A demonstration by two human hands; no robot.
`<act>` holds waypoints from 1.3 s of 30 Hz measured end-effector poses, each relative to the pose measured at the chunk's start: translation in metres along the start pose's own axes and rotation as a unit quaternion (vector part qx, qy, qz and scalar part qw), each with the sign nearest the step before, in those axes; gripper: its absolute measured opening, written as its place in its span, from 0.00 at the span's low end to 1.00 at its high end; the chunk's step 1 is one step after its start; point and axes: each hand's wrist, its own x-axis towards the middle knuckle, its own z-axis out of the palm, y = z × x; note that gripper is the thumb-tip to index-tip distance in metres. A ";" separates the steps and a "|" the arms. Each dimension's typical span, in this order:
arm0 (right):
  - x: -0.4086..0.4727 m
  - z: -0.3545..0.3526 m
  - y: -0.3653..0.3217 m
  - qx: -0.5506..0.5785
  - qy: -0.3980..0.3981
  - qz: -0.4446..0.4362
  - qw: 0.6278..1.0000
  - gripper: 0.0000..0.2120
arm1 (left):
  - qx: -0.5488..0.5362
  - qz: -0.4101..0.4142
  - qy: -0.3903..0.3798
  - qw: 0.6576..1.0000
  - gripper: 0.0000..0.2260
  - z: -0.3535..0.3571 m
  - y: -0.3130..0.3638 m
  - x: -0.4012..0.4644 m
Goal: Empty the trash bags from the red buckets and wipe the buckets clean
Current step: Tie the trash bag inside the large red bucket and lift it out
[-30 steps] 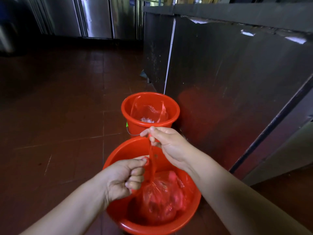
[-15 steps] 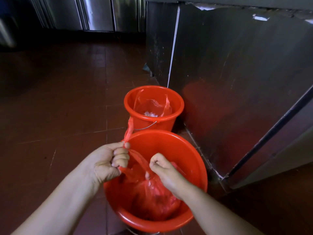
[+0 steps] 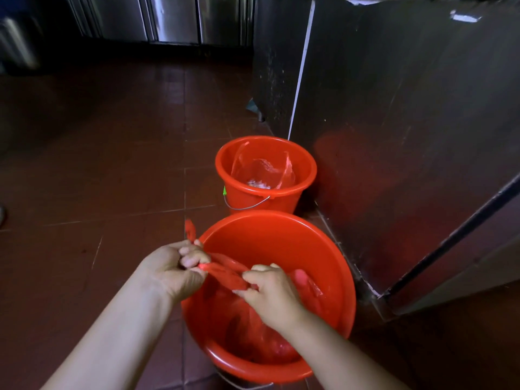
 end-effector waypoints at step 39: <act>-0.008 -0.041 0.002 0.464 0.001 0.188 0.866 0.11 | 0.705 0.424 -0.222 0.524 0.12 -0.037 -0.062 0.045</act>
